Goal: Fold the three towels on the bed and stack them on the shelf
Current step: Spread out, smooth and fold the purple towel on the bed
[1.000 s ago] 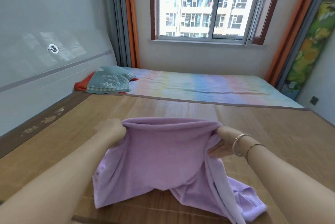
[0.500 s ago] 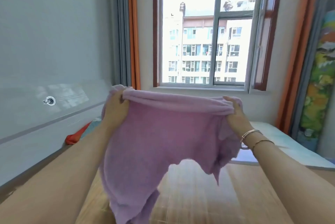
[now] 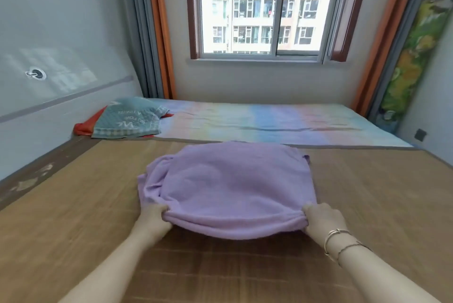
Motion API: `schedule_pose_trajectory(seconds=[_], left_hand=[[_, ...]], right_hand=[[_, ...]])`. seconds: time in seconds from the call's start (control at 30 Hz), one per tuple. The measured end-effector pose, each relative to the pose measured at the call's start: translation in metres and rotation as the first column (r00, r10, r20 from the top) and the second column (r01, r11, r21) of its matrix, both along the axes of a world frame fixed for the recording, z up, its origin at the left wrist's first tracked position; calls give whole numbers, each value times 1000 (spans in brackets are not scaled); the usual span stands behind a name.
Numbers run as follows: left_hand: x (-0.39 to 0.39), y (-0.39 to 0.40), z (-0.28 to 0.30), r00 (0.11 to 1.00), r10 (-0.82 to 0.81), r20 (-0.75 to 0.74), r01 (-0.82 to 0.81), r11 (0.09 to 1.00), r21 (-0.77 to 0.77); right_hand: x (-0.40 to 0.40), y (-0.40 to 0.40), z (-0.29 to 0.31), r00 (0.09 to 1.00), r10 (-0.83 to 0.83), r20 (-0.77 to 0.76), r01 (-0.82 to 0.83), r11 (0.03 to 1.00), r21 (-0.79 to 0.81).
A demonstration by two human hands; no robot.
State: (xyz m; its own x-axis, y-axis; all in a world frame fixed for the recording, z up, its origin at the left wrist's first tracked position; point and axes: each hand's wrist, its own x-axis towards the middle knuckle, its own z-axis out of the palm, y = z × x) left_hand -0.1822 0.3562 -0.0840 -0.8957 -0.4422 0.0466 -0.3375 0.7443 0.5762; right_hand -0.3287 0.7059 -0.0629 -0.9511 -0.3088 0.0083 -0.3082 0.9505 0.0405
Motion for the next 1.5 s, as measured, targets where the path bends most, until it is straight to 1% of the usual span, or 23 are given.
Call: schedule_pose_trajectory(seconds=[0.07,0.13,0.17,0.23,0.3,0.4,0.5,0.57,0.63,0.67,0.7,0.8,0.9,0.93,1.0,1.07,1.1,1.17,1.23,1.3,1.33,1.43,1.5], left_hand=[[23,19,-49,996,-7,84,2,998,57],[44,32,-85,982,15,188,-20,999,27],[52,38,-103,964,41,264,-29,998,-52],[63,42,-121,935,136,326,-72,977,-202],[71,53,-123,943,166,288,-80,954,-289],[75,65,-121,961,14,277,99,916,-389],[77,83,-124,949,-202,241,275,906,-322],[77,93,-127,927,-315,202,368,864,-344],[80,99,-128,901,-393,182,432,780,-454],[84,99,-128,893,-397,213,450,753,-481],[88,100,-126,893,-379,244,451,747,-489],[96,102,-113,860,-281,426,461,786,-412],[90,112,-100,841,-278,465,438,853,-282],[85,115,-99,849,-282,448,408,888,-214],[74,126,-101,879,-280,387,346,931,-114],[60,137,-109,907,-303,293,349,930,-118],[53,141,-114,912,-331,243,369,920,-130],[37,148,-126,903,-394,171,417,899,-134],[21,155,-132,902,-401,161,419,903,-97],[7,159,-136,911,-373,176,389,919,-64],[-1,160,-139,912,-360,194,375,926,-46],[-14,157,-149,894,-331,303,338,941,32],[-11,158,-153,883,-338,326,326,941,92]], right_hand=[[20,14,-51,997,-4,-75,10,997,75],[28,31,-97,995,42,-94,-36,997,65],[34,40,-116,991,72,-116,-64,995,70],[49,47,-126,977,151,-152,-136,985,105],[64,52,-129,962,214,-169,-200,975,97],[78,59,-130,944,246,-220,-239,969,58],[91,65,-131,944,256,-206,-254,966,35],[102,69,-129,954,244,-172,-244,969,23],[113,75,-125,958,245,-149,-244,969,24],[119,78,-121,971,207,-116,-204,978,40],[126,80,-118,984,177,-22,-176,983,61],[137,88,-114,974,151,171,-156,988,15],[137,95,-115,957,97,275,-54,986,-159],[134,98,-116,956,71,284,5,966,-258],[123,107,-124,979,0,202,91,894,-439],[109,116,-136,989,-119,83,145,823,-549],[102,119,-140,979,-191,73,198,792,-578],[88,126,-146,936,-310,170,343,679,-649],[75,130,-146,857,-359,369,510,494,-704],[61,128,-146,751,-317,579,656,267,-706],[53,126,-146,713,-280,643,699,202,-686],[32,109,-142,647,-235,725,762,167,-626],[23,99,-139,650,-291,702,756,158,-635]])
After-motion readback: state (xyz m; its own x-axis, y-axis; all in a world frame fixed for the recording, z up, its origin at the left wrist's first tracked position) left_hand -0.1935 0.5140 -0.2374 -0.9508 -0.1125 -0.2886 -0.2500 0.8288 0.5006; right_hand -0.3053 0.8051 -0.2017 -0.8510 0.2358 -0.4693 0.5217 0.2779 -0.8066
